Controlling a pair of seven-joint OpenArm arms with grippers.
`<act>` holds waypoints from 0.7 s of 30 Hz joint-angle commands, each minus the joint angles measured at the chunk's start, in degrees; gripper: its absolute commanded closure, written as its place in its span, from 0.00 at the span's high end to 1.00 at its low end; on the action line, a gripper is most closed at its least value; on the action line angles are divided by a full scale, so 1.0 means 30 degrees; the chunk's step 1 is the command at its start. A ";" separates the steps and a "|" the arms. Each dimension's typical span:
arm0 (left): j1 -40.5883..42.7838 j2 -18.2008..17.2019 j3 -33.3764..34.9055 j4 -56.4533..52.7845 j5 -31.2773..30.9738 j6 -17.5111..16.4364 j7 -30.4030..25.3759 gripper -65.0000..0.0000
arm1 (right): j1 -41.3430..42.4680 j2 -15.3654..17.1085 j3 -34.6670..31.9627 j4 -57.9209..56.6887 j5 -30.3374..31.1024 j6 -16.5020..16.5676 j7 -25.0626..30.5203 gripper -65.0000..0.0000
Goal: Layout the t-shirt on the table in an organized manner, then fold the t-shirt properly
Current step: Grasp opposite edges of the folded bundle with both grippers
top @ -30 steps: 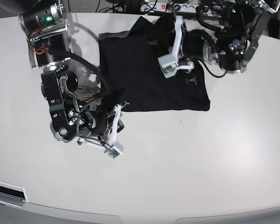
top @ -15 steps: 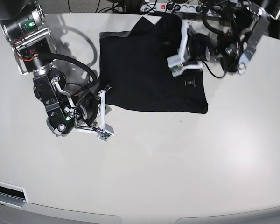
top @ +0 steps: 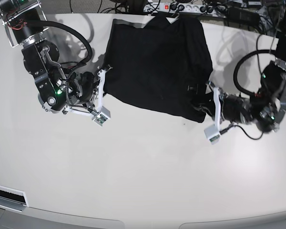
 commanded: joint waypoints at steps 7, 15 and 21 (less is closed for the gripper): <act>0.1020 -0.0262 -0.1107 0.1392 -0.8823 -0.0172 0.4976 0.00 | 0.0335 0.0240 0.0423 0.0328 -0.0546 0.0896 0.2200 0.00; 0.4444 -0.0029 -0.1107 0.2426 -0.8969 -0.0172 0.5455 0.00 | 0.0954 0.0124 0.0423 0.0291 -0.0532 0.0998 0.2776 0.00; 0.6717 0.0036 -0.1107 0.4408 -0.7096 -0.0172 0.5455 0.00 | 0.0954 -0.0124 0.0423 0.0284 -0.0525 0.1180 0.2769 0.00</act>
